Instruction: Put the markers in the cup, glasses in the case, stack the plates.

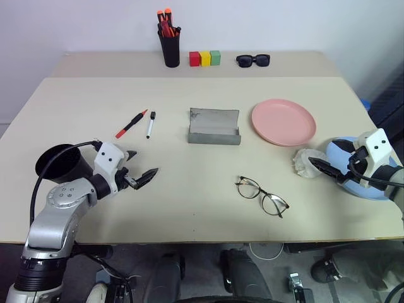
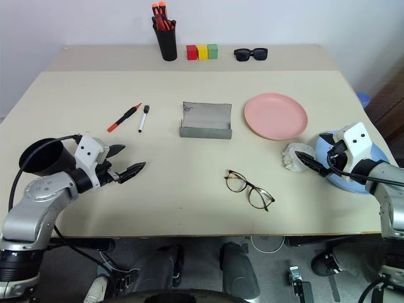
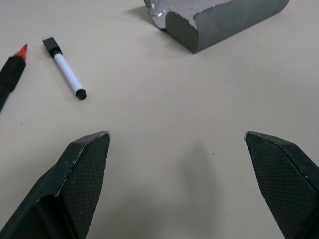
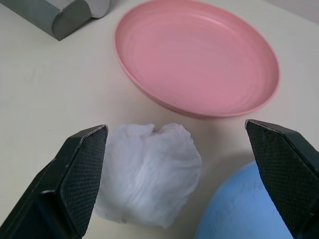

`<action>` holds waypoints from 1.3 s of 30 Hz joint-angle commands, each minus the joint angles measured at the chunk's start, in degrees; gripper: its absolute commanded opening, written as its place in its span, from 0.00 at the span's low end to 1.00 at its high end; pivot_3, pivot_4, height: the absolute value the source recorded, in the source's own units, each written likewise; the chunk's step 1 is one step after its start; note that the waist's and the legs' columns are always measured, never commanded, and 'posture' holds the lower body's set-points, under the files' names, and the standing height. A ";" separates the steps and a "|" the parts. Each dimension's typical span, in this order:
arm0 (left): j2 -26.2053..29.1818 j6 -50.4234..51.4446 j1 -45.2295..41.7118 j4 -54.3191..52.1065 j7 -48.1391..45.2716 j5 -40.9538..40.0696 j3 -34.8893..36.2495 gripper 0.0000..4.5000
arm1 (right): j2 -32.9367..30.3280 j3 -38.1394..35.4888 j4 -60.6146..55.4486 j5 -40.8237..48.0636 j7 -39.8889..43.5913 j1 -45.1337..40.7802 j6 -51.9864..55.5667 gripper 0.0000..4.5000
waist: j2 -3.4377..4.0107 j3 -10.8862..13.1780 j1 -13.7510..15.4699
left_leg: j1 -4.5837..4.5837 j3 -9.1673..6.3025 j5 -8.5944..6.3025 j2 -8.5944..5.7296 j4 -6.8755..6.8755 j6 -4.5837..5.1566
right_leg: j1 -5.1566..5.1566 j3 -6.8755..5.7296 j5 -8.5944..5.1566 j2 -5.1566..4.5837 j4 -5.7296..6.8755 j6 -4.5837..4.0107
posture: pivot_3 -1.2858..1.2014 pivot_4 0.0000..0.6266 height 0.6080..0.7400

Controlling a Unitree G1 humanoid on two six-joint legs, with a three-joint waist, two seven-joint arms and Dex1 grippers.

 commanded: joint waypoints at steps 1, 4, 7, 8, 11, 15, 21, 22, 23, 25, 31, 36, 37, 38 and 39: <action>0.69 -1.26 -0.51 -0.92 -0.09 -0.34 1.41 0.99 | -0.92 -1.23 -2.43 0.97 0.10 0.17 0.31 1.00 | 0.00 0.00 0.00 | 0.00 0.00 0.00 0.00 0.00 0.00 | 0.00 0.00 0.00 0.00 0.00 0.00 | 0.52 0.24 1.00; 0.19 -1.11 -0.83 -1.11 0.57 -0.08 0.96 0.99 | -0.58 -0.78 -2.74 0.96 -0.01 0.18 0.63 1.00 | 0.00 0.00 0.02 | 0.00 0.00 0.00 0.00 0.00 0.00 | 0.00 0.00 0.00 0.00 0.00 0.00 | 0.52 0.24 1.00; -0.54 -0.30 -1.75 -1.86 1.41 -0.45 0.47 0.99 | -0.55 -0.19 -2.63 1.07 0.15 -0.63 0.94 1.00 | 0.00 0.00 0.01 | 0.00 0.00 0.00 0.00 0.00 0.00 | 0.00 0.00 0.00 0.00 0.00 0.00 | 0.52 0.24 1.00; -0.68 -0.22 -1.89 -1.94 1.61 -0.32 0.22 0.99 | -0.54 -0.06 -2.30 0.95 0.13 -0.84 0.80 1.00 | 0.00 0.00 0.01 | 0.00 0.00 0.00 0.00 0.00 0.00 | 0.00 0.00 0.00 0.00 0.00 0.00 | 0.52 0.24 1.00; -0.86 0.84 -2.41 -3.04 2.20 -0.58 -0.06 0.99 | -0.55 0.55 -2.23 0.79 0.04 -1.30 1.04 1.00 | 0.00 0.00 0.01 | 0.00 0.00 0.00 0.00 0.01 0.00 | 0.00 0.00 0.03 0.00 0.01 0.05 | 0.52 0.24 1.00; -1.00 1.81 -3.31 -3.50 2.72 -0.55 -0.59 0.99 | -0.10 1.08 -2.77 1.05 -0.35 -1.54 1.67 1.00 | 0.00 0.00 0.00 | 0.00 -0.01 0.00 0.00 0.01 0.00 | 0.00 0.00 0.06 0.01 0.01 0.11 | 0.52 0.24 1.00; -0.96 2.56 -4.30 -3.75 2.66 -0.84 -0.75 0.99 | 1.00 1.25 -5.69 1.77 -1.33 -0.04 2.40 1.00 | 0.00 0.00 0.01 | 0.00 -0.01 0.00 -0.01 0.01 0.00 | 0.00 0.00 0.07 0.01 0.02 0.12 | 0.52 0.24 1.00; -1.00 2.65 -4.61 -3.59 2.67 -0.82 -0.85 0.99 | 1.16 1.29 -6.01 1.86 -1.48 0.06 2.51 1.00 | 0.00 0.00 0.02 | 0.00 -0.01 0.00 -0.01 0.01 0.00 | 0.00 0.00 0.07 0.01 0.02 0.13 | 0.52 0.24 1.00; -0.96 2.59 -4.58 -3.58 2.58 -0.88 -0.77 0.99 | 1.40 1.26 -6.79 2.01 -1.73 0.46 2.72 1.00 | 0.00 0.00 0.02 | 0.00 -0.01 0.00 -0.01 0.02 0.00 | 0.01 -0.01 0.07 0.01 0.02 0.13 | 0.52 0.24 1.00; -1.02 2.45 -4.71 -3.44 2.54 -0.91 -0.82 0.99 | 1.89 1.43 -8.10 2.29 -2.10 0.94 3.07 1.00 | 0.00 0.00 0.03 | 0.00 -0.01 0.00 -0.01 0.02 0.00 | 0.01 0.00 0.08 0.01 0.02 0.14 | 0.52 0.24 1.00; -2.03 1.99 -5.93 -2.37 3.26 -0.62 -1.41 0.99 | 4.22 3.34 -11.59 2.56 -4.00 0.31 3.94 1.00 | -0.01 -0.01 0.01 | 0.01 -0.02 0.00 -0.01 0.02 0.00 | 0.01 0.00 0.08 0.02 0.03 0.13 | 0.52 0.24 1.00; -6.98 7.94 -13.26 2.11 11.68 1.77 -2.49 0.99 | 6.26 6.52 -16.09 3.74 -5.27 -3.00 5.75 1.00 | -0.01 0.00 0.23 | 0.01 -0.06 0.00 -0.04 0.12 0.00 | 0.05 -0.02 0.10 0.01 0.08 0.18 | 0.52 0.24 1.00; -9.27 10.29 -16.46 4.83 15.52 2.72 -2.29 0.99 | 7.50 8.06 -17.25 4.09 -5.82 -4.34 6.42 1.00 | -0.01 0.00 0.15 | 0.00 -0.08 0.01 -0.05 0.16 0.00 | 0.05 -0.02 0.14 0.03 0.09 0.22 | 0.52 0.24 1.00; -10.58 11.98 -18.45 6.56 17.99 3.23 -1.90 0.99 | 8.47 9.23 -18.47 4.27 -6.49 -5.11 7.12 1.00 | -0.01 -0.01 0.13 | 0.00 -0.07 0.01 -0.06 0.17 0.00 | 0.06 -0.02 0.16 0.04 0.09 0.24 | 0.52 0.24 1.00; -12.51 13.03 -21.56 9.44 21.51 4.72 -1.98 0.99 | 9.85 11.21 -19.14 3.99 -7.05 -6.40 7.40 1.00 | -0.04 -0.01 0.11 | 0.03 -0.08 0.01 -0.07 0.19 0.00 | 0.10 -0.02 0.19 0.04 0.09 0.28 | 0.52 0.24 1.00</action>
